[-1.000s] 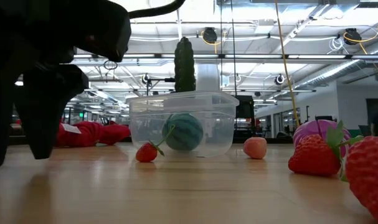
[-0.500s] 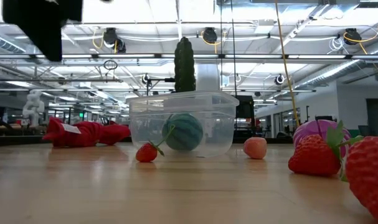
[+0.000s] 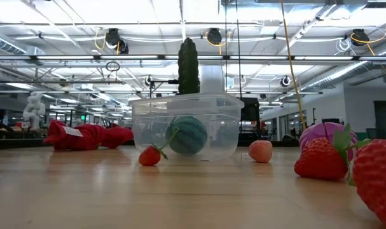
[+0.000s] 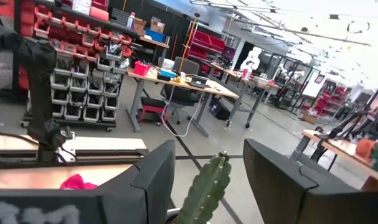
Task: Pick and placing Produce into tupperware
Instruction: Put the pink dragon fruit into the transparent container
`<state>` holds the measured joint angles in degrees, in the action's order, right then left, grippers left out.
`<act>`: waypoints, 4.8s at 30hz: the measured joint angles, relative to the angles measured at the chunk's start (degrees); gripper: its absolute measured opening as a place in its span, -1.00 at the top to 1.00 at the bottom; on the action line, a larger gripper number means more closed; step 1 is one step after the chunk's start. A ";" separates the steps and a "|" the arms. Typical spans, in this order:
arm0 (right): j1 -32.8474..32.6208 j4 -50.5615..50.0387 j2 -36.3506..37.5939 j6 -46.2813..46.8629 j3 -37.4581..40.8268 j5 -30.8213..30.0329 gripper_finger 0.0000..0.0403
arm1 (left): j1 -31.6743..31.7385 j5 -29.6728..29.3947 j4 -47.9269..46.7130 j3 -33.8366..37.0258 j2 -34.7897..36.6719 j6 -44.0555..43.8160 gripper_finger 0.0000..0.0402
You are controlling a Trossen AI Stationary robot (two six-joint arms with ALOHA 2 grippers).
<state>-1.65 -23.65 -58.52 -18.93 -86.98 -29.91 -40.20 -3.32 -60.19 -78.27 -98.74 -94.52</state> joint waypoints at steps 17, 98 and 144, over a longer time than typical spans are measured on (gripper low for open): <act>-0.01 -0.01 0.00 8.60 0.00 0.02 0.09 | -4.44 -1.36 -11.10 0.03 0.09 20.55 -0.84; -0.02 0.01 -2.49 12.31 0.00 0.17 0.09 | -5.99 -3.22 17.03 15.86 0.11 20.78 -0.95; 0.00 -0.03 -2.49 10.71 0.00 0.20 0.09 | -4.77 -0.58 18.29 15.84 0.09 1.29 -0.95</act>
<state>-1.65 -23.68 -61.01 -8.23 -86.98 -29.71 -44.97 -3.90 -41.90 -62.43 -98.65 -93.23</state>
